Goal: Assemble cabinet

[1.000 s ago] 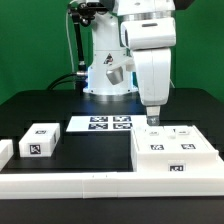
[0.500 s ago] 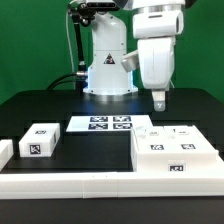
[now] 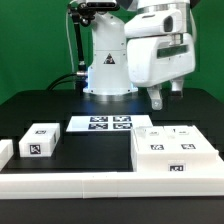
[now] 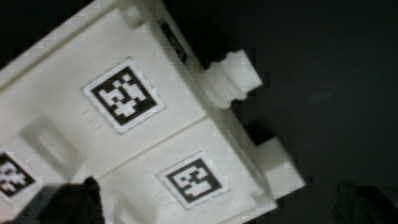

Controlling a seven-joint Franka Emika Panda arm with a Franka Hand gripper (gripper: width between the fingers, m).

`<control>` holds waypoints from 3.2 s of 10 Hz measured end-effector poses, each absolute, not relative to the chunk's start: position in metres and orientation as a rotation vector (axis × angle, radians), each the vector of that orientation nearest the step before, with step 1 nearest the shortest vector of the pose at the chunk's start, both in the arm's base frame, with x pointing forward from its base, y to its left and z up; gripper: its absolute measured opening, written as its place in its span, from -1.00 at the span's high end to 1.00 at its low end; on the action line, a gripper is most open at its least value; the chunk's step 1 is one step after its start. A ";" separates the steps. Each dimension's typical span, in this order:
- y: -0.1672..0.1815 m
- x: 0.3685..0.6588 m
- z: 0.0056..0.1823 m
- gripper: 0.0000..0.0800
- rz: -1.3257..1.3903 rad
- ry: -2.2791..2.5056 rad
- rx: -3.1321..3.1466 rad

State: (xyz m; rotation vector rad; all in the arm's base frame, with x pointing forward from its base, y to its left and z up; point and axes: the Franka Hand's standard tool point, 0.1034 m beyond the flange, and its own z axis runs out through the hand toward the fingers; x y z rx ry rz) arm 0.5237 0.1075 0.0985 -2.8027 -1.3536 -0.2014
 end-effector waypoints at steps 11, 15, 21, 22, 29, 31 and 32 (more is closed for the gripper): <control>0.116 0.503 0.091 -0.62 -0.304 -0.068 -3.023; 0.117 0.503 0.091 -0.62 -0.302 -0.089 -3.024; 0.103 0.506 0.076 -0.62 -0.624 -0.171 -2.957; 0.104 0.507 0.078 -0.62 -0.745 -0.149 -2.921; 0.098 0.475 0.040 -0.62 -0.567 -0.133 -2.982; 0.109 0.488 0.037 -0.62 -0.557 -0.048 -3.001; 0.103 0.490 0.031 -0.62 -0.585 -0.027 -3.010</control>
Offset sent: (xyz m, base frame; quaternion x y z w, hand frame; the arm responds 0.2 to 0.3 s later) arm 0.0000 0.0000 0.0000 0.0000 0.0000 0.1938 0.9810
